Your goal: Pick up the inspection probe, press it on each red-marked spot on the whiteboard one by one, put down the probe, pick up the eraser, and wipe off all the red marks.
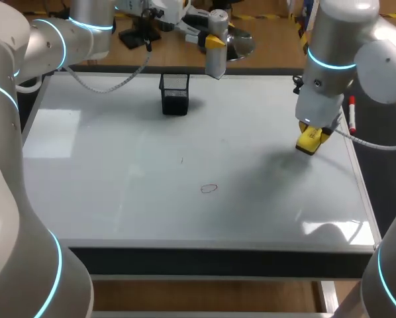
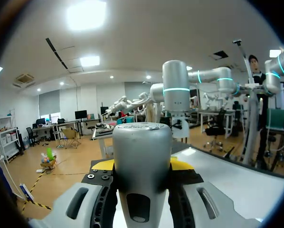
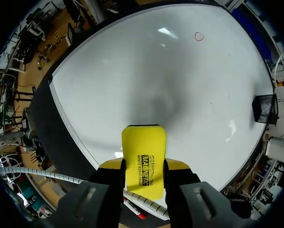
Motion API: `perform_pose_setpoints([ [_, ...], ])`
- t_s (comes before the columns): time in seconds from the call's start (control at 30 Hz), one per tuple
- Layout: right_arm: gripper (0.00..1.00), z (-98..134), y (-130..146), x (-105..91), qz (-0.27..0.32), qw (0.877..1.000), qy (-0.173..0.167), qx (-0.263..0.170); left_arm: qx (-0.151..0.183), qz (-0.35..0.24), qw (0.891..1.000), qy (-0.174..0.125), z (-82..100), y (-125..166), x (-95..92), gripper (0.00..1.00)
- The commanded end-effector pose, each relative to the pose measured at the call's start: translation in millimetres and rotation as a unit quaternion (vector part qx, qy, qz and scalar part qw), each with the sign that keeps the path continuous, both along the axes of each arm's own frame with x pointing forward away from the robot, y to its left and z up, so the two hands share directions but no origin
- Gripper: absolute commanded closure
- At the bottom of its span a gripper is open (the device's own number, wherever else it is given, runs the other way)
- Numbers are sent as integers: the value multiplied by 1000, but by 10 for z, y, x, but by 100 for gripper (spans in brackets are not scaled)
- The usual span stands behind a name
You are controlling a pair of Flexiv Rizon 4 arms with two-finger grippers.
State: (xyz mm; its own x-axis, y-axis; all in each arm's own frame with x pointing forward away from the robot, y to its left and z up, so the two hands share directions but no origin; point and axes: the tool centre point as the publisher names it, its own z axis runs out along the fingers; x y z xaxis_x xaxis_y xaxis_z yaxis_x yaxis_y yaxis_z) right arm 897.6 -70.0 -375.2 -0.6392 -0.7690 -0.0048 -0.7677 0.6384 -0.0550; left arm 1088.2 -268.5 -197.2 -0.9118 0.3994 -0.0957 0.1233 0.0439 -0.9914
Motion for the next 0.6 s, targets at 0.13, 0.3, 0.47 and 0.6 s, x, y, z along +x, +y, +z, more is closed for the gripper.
perform_pose_setpoints([
  [0.13, 100, 4, -7, -1, 1, 1000, -1, -1, 7, -81, 997, 5, -15, -5, 74, 100],
  [0.3, 100, 4, -7, -1, 1, 1000, -1, -1, 7, -81, 997, 5, -15, -5, 74, 100],
  [0.47, 100, 4, -7, -1, 1, 1000, -1, -1, 11, -88, 996, -1, -42, -36, -51, 100],
  [0.6, 100, 4, -7, -1, 1, 1000, -1, -1, 11, -101, 995, -13, -13, -42, -230, 100],
])
